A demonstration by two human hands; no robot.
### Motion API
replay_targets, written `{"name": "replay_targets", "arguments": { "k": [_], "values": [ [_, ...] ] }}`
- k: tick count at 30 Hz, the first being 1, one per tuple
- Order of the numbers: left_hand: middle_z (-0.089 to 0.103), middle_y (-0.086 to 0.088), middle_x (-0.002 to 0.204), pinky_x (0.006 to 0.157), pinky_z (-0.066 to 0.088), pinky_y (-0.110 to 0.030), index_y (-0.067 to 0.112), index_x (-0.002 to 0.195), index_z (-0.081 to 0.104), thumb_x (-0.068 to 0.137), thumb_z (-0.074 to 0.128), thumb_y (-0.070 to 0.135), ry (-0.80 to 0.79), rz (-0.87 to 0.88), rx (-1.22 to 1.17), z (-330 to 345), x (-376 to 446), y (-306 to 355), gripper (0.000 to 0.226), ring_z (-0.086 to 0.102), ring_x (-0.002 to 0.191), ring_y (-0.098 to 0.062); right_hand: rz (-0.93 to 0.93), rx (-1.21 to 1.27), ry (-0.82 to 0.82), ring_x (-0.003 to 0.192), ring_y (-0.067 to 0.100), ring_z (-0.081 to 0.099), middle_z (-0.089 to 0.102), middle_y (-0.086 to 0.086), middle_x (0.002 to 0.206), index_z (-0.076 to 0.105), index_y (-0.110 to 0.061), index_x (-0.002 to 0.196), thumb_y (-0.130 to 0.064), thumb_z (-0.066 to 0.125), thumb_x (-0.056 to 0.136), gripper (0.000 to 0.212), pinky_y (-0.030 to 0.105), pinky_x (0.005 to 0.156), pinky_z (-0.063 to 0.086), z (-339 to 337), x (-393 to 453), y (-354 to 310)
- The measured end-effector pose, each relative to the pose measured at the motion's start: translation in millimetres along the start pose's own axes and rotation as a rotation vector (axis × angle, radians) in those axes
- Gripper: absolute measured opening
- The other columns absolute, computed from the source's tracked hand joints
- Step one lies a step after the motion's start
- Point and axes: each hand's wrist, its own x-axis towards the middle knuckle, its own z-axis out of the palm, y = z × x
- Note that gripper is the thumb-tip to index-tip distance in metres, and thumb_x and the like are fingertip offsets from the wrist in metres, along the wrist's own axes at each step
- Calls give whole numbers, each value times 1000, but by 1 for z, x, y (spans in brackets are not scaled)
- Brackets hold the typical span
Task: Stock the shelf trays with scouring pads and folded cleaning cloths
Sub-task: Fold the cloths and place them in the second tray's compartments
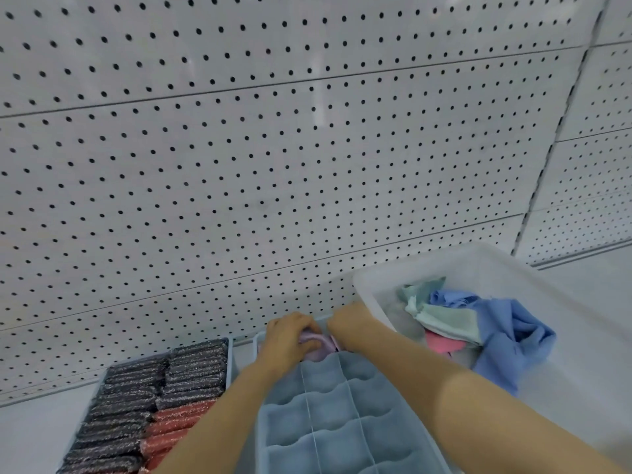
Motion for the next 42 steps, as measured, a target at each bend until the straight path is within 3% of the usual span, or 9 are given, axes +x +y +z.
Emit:
{"name": "replay_targets", "arguments": {
  "k": [3,6,10,15,20,29,33,37,42],
  "values": [
    [65,16,93,90,46,-39,37,90,67,69,56,59,-1,-11,42,-2,1,4,32,60,90,-9,-20,20,64,77,22,55,47,-1,67,65,-15,95,-8,60,84,14,29,70,43,-5,-7,5],
    [66,12,111,94,44,-36,33,103,72,68,50,65,1,-22,61,-8,2,14,52,60,102,-12,11,36,221,83,24,66,62,3,80,66,-14,96,-11,64,73,23,28,67,46,-6,-19,8],
    [64,6,121,94,45,-33,26,113,70,83,68,39,56,13,41,-20,1,28,33,59,109,-16,11,105,409,100,27,62,65,7,105,58,-15,106,-23,56,88,19,33,79,41,-5,-36,20],
    [63,8,120,95,43,-31,25,114,69,88,68,31,80,146,-15,-40,4,70,26,56,111,-13,149,170,631,106,27,58,63,6,114,57,-14,118,-29,49,95,28,35,90,38,-2,-89,55],
    [64,3,118,96,44,-37,27,115,68,89,65,36,33,280,22,-34,11,131,27,56,112,-18,344,203,619,109,28,56,60,6,117,55,-14,121,-29,45,96,31,34,90,35,23,-141,91],
    [67,-1,113,84,45,-30,31,108,71,88,60,23,-369,335,432,27,20,229,24,61,106,-25,439,196,552,111,26,55,58,5,121,52,-16,126,-26,41,97,32,34,94,36,57,-180,128],
    [65,-7,84,57,36,-22,10,102,73,85,65,15,-541,441,696,68,28,252,19,58,81,-25,422,190,550,108,25,56,59,3,118,52,-19,125,-23,44,95,32,33,90,35,73,-184,145],
    [69,-12,102,68,41,-27,3,102,70,89,54,7,-508,473,828,86,29,262,20,65,96,-29,396,185,564,107,26,56,59,4,117,52,-17,122,-24,44,96,29,34,90,35,73,-186,164],
    [70,-6,93,66,41,-26,19,90,69,82,59,24,-226,237,348,34,46,266,13,65,90,-26,377,204,655,107,27,56,59,4,117,52,-16,125,-31,43,97,33,35,92,36,64,-193,174]
  ]
}}
